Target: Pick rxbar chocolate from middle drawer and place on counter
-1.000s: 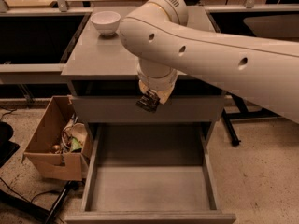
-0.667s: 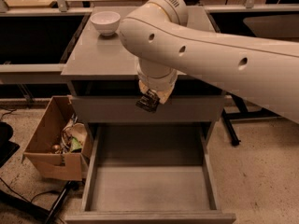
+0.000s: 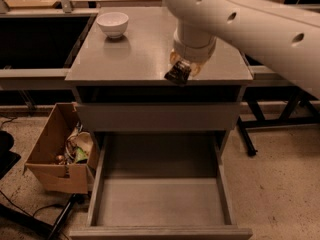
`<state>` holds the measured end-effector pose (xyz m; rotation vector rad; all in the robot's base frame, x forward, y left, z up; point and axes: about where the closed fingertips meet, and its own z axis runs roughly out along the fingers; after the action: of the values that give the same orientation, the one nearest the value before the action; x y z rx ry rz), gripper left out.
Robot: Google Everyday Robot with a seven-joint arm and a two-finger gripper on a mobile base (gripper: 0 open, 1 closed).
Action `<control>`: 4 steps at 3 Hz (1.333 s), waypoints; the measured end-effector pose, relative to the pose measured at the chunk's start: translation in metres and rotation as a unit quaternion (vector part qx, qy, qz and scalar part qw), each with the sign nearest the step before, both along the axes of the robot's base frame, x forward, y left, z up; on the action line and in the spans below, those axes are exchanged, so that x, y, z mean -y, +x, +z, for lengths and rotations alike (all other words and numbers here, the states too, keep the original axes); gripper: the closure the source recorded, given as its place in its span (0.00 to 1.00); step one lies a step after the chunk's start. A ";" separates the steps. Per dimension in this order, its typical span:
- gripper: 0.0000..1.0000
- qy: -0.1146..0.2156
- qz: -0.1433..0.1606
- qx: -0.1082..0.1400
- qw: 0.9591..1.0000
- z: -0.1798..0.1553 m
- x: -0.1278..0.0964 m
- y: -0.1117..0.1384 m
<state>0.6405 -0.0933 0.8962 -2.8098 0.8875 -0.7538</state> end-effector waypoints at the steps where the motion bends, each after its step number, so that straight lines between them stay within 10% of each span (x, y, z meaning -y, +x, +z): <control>1: 1.00 0.027 0.031 0.057 0.997 0.040 0.009 0.056; 3: 1.00 0.120 0.142 0.088 0.979 0.044 -0.066 0.150; 4: 1.00 0.161 0.194 0.023 0.968 0.002 -0.140 0.167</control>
Offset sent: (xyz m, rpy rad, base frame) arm 0.1879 0.0479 0.1275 0.3163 -0.3749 0.2908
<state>0.8074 0.0465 0.8979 -2.5451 0.3865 -0.5559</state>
